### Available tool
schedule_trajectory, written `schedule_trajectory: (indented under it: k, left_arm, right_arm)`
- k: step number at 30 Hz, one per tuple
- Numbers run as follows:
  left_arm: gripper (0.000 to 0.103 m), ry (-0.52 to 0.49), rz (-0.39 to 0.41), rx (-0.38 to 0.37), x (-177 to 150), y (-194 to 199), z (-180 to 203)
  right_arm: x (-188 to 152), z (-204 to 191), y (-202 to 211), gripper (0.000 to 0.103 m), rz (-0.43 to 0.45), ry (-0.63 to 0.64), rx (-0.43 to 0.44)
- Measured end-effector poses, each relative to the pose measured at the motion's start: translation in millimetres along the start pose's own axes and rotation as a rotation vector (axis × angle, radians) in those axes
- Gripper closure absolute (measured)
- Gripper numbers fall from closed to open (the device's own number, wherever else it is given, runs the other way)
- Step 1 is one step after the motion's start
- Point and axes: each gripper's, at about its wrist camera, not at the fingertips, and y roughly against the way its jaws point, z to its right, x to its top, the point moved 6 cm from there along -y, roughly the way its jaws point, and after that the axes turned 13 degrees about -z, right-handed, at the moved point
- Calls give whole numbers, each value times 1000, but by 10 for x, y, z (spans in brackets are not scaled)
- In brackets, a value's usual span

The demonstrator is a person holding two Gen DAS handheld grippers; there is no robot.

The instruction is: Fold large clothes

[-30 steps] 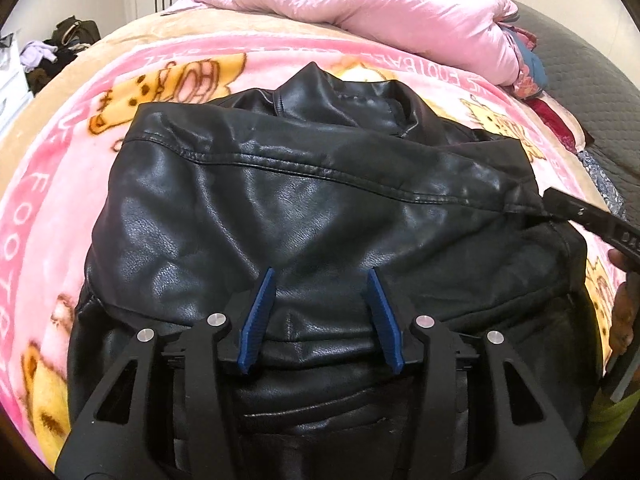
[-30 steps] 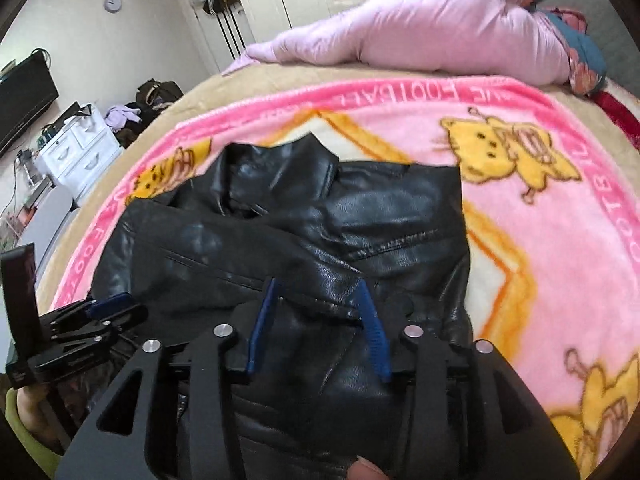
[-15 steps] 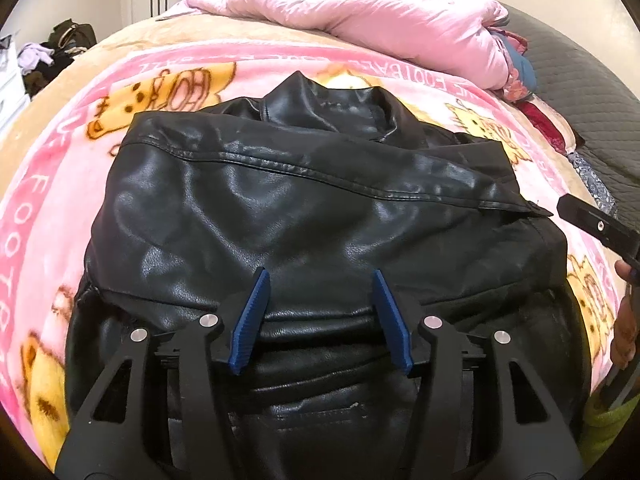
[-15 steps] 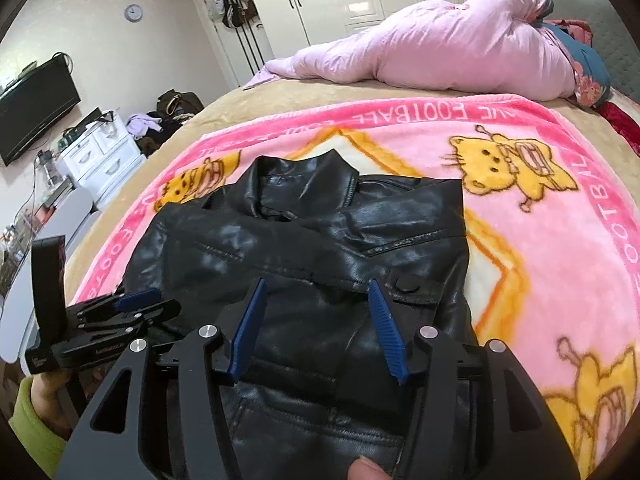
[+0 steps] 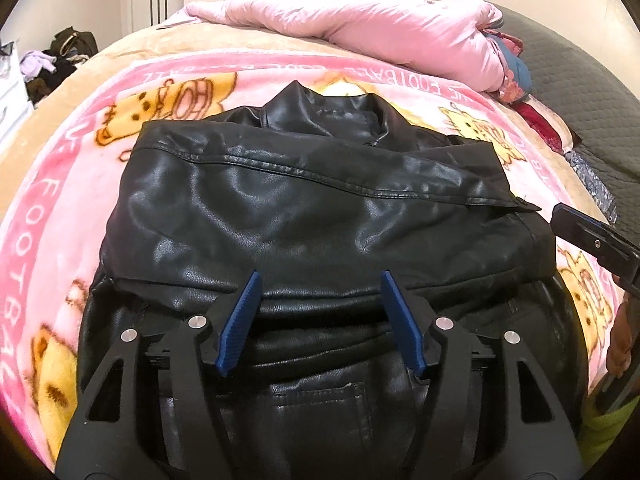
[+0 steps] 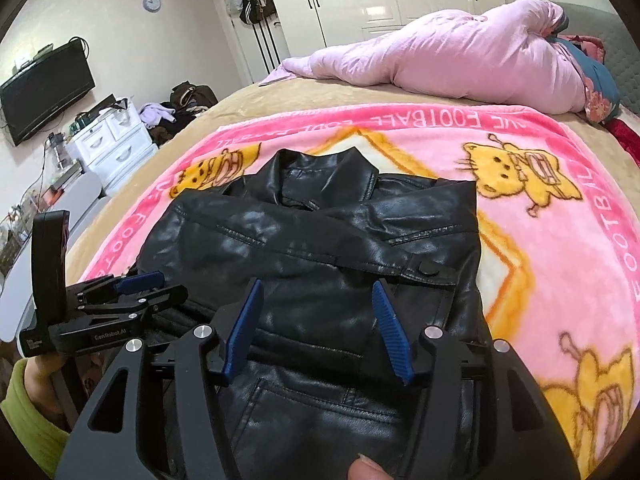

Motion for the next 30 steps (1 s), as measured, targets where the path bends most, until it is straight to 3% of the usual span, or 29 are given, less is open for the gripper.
schedule_trajectory:
  k: [23, 27, 30]
  left_arm:
    - [37, -2, -12, 16, -102, 18, -30]
    - [33, 2, -9, 21, -124, 55, -31]
    - [26, 7, -5, 22, -148, 99, -38]
  right_arm:
    - [-225, 94, -329, 42, -107, -52, -17]
    - [-298, 208, -455, 42, -153, -106, -22]
    - [-299, 210, -376, 42, -125, -113, -5]
